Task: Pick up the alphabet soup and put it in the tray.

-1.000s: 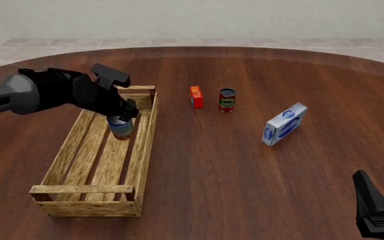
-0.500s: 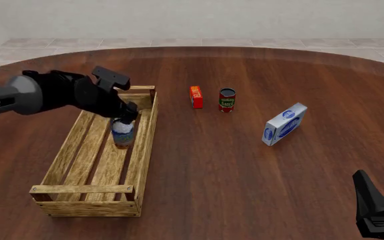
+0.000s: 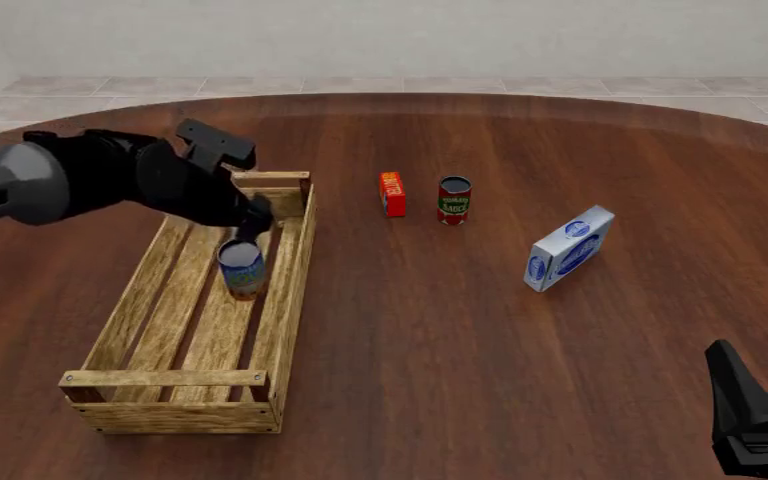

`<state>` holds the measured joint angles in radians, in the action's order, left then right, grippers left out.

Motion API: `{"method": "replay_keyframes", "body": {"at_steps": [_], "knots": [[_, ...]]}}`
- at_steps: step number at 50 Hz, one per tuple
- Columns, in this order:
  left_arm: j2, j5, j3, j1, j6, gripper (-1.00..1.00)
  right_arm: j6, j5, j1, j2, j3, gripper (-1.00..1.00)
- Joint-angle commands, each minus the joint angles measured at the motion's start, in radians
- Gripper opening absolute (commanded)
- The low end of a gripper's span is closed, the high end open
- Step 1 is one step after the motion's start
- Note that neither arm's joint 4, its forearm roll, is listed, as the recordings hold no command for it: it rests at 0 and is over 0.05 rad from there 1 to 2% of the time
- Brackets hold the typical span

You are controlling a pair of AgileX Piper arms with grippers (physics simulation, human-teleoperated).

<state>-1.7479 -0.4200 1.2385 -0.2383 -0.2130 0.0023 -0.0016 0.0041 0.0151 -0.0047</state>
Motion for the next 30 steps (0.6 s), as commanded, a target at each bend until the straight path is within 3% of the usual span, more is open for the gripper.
{"method": "replay_keyframes", "body": {"at_steps": [1, 19, 23, 25, 30], "knots": [[0.066, -0.034, -0.004, -0.001, 0.002, 1.0, -0.001, 0.002, -0.001, -0.004, 0.0, 1.0], [0.278, -0.056, -0.102, -0.016, 0.032, 1.0, -0.001, 0.002, -0.001, -0.004, 0.0, 1.0], [0.346, -0.035, -0.137, -0.047, 0.086, 1.0, -0.001, 0.002, -0.001, -0.004, 0.0, 1.0], [0.371, -0.018, -0.16, -0.038, 0.069, 1.0, -0.001, 0.002, -0.001, -0.004, 0.0, 1.0], [0.443, -0.013, -0.18, -0.052, 0.116, 1.0, -0.001, 0.002, -0.001, -0.004, 0.0, 1.0]]}}
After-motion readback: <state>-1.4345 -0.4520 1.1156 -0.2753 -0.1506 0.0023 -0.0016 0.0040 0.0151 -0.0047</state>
